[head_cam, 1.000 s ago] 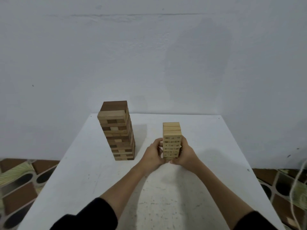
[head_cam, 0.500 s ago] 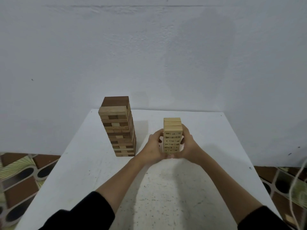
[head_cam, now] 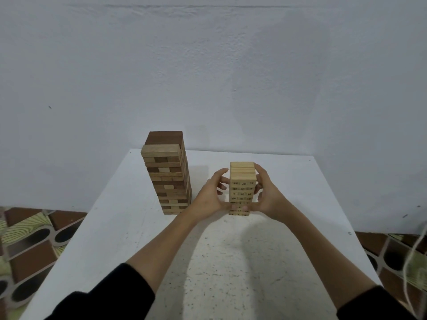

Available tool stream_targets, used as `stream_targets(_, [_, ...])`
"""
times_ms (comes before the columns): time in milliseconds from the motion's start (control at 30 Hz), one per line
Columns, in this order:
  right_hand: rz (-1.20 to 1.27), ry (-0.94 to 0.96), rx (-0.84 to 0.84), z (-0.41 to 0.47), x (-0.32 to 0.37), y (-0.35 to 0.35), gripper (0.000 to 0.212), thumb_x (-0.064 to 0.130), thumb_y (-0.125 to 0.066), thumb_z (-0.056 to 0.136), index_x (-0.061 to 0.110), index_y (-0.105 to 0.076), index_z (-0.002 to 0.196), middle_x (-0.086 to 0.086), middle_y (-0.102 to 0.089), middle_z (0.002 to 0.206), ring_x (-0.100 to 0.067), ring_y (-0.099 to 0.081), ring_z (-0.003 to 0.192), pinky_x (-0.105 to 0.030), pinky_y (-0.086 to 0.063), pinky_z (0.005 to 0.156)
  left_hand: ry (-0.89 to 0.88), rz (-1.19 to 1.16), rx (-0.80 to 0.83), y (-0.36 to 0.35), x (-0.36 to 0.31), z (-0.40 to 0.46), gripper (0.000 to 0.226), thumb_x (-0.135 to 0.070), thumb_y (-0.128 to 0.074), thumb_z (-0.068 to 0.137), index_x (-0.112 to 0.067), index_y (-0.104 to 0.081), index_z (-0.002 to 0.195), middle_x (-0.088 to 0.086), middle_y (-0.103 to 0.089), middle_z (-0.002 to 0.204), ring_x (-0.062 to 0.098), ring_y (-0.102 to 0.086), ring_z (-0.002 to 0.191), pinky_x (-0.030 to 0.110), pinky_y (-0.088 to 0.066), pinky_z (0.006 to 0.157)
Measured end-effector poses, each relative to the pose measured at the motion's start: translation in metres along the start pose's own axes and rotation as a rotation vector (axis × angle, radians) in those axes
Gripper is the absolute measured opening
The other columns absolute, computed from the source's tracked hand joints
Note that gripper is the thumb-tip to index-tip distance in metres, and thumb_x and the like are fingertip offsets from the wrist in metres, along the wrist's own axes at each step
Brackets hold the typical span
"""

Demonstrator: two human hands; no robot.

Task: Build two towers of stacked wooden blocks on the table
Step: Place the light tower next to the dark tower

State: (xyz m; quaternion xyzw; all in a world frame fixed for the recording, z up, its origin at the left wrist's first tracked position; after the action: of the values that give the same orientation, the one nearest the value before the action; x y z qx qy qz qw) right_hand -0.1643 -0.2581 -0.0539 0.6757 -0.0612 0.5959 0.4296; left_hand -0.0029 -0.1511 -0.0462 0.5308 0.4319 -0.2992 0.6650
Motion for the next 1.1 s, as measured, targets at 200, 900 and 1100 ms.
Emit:
stream_targets(200, [0.003, 0.001, -0.002, 0.0, 0.0, 0.001, 0.114, 0.009, -0.085, 0.063, 0.02, -0.01, 0.148, 0.0, -0.049, 0.116, -0.014, -0.049, 0.086, -0.015, -0.043, 0.063, 0.005, -0.005, 0.011, 0.001, -0.003, 0.0, 0.095, -0.015, -0.084, 0.069, -0.02, -0.027, 0.145, -0.002, -0.051, 0.118, 0.016, -0.049, 0.104, 0.022, -0.045, 0.085])
stream_targets(900, [0.062, -0.06, -0.008, 0.0, 0.01, 0.002, 0.107, 0.004, -0.082, 0.067, 0.019, -0.014, 0.148, 0.003, -0.05, 0.11, -0.027, -0.055, 0.096, -0.022, -0.05, 0.066, -0.001, -0.044, 0.022, 0.0, -0.004, 0.004, 0.089, -0.011, -0.083, 0.07, -0.024, -0.031, 0.142, -0.008, -0.055, 0.106, 0.002, -0.051, 0.091, 0.011, -0.044, 0.076])
stream_targets(1100, [0.056, -0.069, -0.006, 0.0, 0.011, 0.002, 0.106, 0.002, -0.081, 0.067, 0.018, -0.014, 0.148, -0.002, -0.051, 0.109, -0.022, -0.054, 0.09, -0.019, -0.045, 0.063, 0.005, -0.05, 0.022, 0.0, -0.003, 0.005, 0.091, -0.011, -0.083, 0.069, -0.022, -0.031, 0.143, -0.006, -0.055, 0.105, 0.004, -0.05, 0.091, 0.012, -0.044, 0.077])
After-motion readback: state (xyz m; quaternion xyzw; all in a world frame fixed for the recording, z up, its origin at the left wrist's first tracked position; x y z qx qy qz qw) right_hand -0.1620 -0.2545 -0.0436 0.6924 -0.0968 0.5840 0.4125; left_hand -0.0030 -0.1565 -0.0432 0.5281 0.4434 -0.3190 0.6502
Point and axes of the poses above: each hand's wrist, its own z-axis towards the middle knuckle, its own y-axis out of the back of the hand, x = y × z, the point moved 1 cm from there along z, towards the middle knuckle
